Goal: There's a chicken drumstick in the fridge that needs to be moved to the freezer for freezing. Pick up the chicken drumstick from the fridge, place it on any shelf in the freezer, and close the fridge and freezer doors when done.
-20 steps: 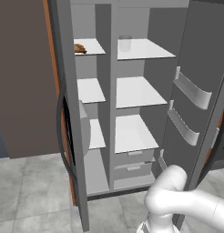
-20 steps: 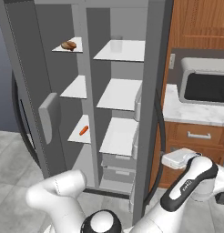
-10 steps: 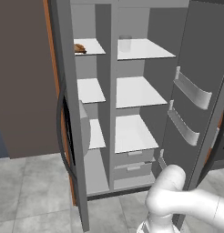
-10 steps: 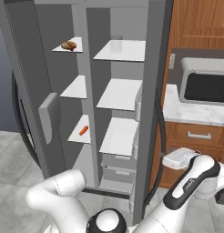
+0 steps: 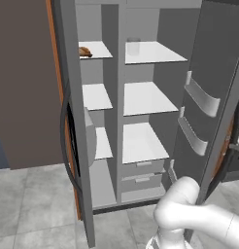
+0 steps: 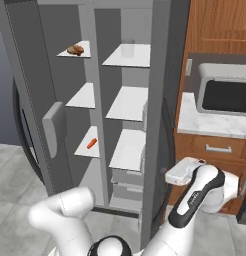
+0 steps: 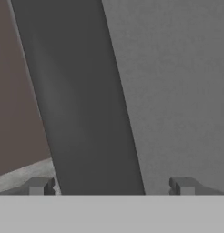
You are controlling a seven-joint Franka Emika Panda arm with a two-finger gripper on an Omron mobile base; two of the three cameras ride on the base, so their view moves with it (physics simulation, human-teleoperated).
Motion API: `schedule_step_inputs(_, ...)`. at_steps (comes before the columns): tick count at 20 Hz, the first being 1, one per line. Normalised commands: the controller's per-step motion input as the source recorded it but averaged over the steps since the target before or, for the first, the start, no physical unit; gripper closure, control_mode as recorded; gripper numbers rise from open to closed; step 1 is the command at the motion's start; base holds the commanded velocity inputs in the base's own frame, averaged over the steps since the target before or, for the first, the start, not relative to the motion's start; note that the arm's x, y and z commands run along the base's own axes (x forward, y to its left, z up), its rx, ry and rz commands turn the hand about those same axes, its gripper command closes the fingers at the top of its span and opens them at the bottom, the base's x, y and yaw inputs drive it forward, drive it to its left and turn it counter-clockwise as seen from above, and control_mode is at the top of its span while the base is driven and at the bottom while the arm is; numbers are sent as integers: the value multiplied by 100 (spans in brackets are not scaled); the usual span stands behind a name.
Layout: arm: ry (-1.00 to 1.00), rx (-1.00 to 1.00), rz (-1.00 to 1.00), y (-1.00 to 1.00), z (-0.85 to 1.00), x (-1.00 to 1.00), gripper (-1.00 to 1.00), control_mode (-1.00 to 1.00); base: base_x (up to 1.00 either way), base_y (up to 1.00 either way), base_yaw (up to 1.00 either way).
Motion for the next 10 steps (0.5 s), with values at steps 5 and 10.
schedule_step_inputs(5,-1,0,-4,78,0,0,-100,-100,0,0,0)
schedule_step_inputs(10,2,0,-12,70,0,0,-100,-100,0,0,0)
